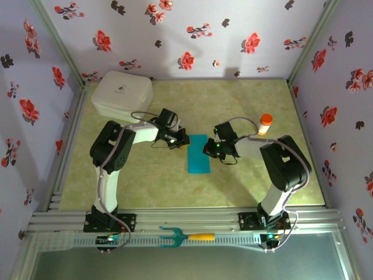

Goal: Fold a paper plane with a square sheet of paper (pick it up from the middle)
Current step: First fold the square sheet of paper in half at the center of the table.

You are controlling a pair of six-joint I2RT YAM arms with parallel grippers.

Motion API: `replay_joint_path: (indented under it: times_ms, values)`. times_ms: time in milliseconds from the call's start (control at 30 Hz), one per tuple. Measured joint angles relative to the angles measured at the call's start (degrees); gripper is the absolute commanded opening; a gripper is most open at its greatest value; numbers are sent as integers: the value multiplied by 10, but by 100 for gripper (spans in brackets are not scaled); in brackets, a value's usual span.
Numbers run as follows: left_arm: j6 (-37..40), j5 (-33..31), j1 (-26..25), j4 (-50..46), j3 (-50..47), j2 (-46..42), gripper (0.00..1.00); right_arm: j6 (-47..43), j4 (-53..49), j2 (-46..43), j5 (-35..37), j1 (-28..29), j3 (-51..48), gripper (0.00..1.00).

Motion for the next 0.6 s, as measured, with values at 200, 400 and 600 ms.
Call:
replay_joint_path:
  times_ms: [200,400,600]
  values:
    - [0,-7,0,-25,25,0,3,0,0,0,0,0,0,0]
    - [0,-7,4,-28,62,3,3,0,0,0,0,0,0,0]
    - [-1,-3,16,-23,68,41,3,0,-1,0,0,0,0,0]
